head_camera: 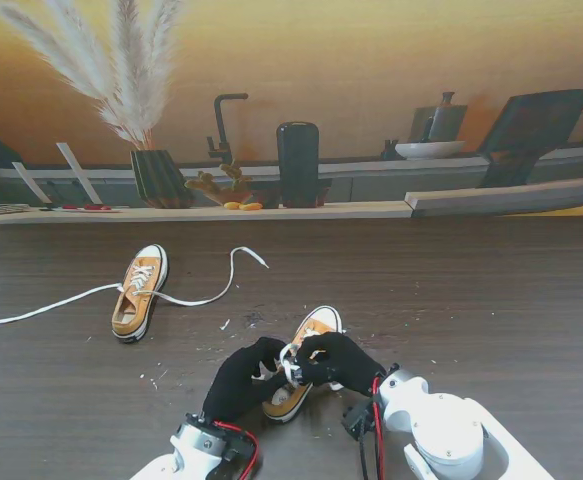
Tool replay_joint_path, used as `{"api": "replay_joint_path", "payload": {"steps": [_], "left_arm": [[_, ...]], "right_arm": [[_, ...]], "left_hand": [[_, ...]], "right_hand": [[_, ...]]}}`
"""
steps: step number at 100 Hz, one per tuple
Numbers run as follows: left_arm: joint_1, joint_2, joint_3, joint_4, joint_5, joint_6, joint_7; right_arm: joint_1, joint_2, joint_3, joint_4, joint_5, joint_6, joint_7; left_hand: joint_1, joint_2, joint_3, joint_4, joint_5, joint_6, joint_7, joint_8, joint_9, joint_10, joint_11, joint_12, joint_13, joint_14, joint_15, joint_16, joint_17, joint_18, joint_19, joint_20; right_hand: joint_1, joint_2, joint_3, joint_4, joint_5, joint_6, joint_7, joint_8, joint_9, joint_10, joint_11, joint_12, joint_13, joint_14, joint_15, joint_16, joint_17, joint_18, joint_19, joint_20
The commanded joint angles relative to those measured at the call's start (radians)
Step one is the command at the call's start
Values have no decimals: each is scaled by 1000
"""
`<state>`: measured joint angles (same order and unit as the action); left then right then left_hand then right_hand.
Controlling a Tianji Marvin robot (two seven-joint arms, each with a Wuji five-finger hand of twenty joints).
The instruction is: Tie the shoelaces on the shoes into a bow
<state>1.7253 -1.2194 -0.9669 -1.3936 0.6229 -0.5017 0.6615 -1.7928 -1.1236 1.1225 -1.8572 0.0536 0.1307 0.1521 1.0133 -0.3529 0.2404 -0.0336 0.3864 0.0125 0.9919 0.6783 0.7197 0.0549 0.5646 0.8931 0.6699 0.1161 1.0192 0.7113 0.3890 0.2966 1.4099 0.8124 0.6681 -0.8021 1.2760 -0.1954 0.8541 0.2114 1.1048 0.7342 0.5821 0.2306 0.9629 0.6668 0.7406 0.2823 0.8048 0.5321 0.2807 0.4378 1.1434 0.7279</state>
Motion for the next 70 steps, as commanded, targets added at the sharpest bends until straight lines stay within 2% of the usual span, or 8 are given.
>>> {"api": "replay_joint_path", "payload": {"steps": [1, 16, 22, 36, 46, 53, 61, 70], "left_arm": [[-6, -9, 7, 7, 4, -6, -3], [-11, -16, 13, 14, -11, -16, 1], [-12, -19, 14, 16, -18, -20, 4], [-10, -21, 12, 13, -30, -25, -3], [-6, -19, 10, 9, -40, -27, -18], [-3, -19, 9, 5, -47, -29, -27], [1, -19, 7, 0, -55, -26, -33], [5, -19, 4, -6, -65, -21, -40]], "right_arm": [[0, 2, -2, -1, 1, 0, 16], [1, 2, -4, -1, -1, 2, 17], [2, 2, -4, -1, -4, 3, 17], [1, 1, -4, -1, -4, 6, 14], [1, 2, -4, -1, -4, 5, 14], [1, 1, -3, 0, -5, 4, 14], [1, 1, -2, 1, -7, 3, 11], [-1, -1, 2, 1, -10, 2, 4]], "left_hand": [[5, -36, 28, -13, 17, -166, -21, -21, 25, -42, -13, 27, 13, -25, 16, 7, -12, -50, 22, -7], [37, -24, 37, -18, 70, -204, -2, -17, 51, -47, -54, 55, 13, -24, 15, 7, -12, -49, 21, -4], [62, -18, 27, -18, 81, -214, 12, -8, 79, -47, -119, 103, 13, -24, 15, 7, -11, -47, 20, -2], [110, -17, 39, -3, 130, -261, 54, 30, 95, -44, -171, 128, 8, -22, 8, 4, -15, -46, 18, -1], [70, -78, 243, 2, 137, -276, 69, 123, 90, -37, -207, 147, -2, -4, -10, 15, -30, -47, 8, 6], [89, -100, 349, 7, 135, -276, 113, 208, 83, -35, -212, 152, 3, 21, -37, 25, -39, -46, 2, 11], [132, -110, 424, 6, 180, -283, 169, 309, 86, -32, -212, 154, 11, 42, -70, 39, -44, -44, -1, 15], [161, -131, 543, -11, 237, -280, 215, 426, 53, -27, -100, 106, 22, 67, -103, 61, -48, -31, -6, 22]], "right_hand": [[25, 5, -3, 30, 16, -58, 5, 27, -2, -26, 4, -7, -12, 1, -9, -9, -11, 8, -7, -6], [26, 7, -5, 30, 15, -60, 4, 26, -1, -26, 3, -6, -12, 0, -10, -8, -11, 8, -7, -6], [25, 9, -7, 30, 14, -60, 3, 25, -1, -27, 3, -6, -12, 1, -10, -8, -11, 8, -7, -6], [28, 11, -9, 30, 13, -60, 3, 25, 1, -26, 2, -6, -11, 4, -10, -8, -11, 8, -7, -6], [29, 14, -11, 29, 13, -61, 3, 25, 0, -27, 1, -6, -12, 3, -10, -8, -11, 8, -7, -6], [30, 16, -12, 29, 11, -62, 3, 25, 1, -26, 1, -5, -13, 3, -11, -8, -11, 8, -7, -6], [30, 19, -15, 28, 9, -64, 2, 26, 0, -27, 1, -5, -14, 3, -11, -8, -13, 7, -8, -7], [32, 20, -16, 29, 9, -63, 3, 27, 1, -26, 1, -5, -14, 5, -11, -7, -13, 6, -9, -7]]}}
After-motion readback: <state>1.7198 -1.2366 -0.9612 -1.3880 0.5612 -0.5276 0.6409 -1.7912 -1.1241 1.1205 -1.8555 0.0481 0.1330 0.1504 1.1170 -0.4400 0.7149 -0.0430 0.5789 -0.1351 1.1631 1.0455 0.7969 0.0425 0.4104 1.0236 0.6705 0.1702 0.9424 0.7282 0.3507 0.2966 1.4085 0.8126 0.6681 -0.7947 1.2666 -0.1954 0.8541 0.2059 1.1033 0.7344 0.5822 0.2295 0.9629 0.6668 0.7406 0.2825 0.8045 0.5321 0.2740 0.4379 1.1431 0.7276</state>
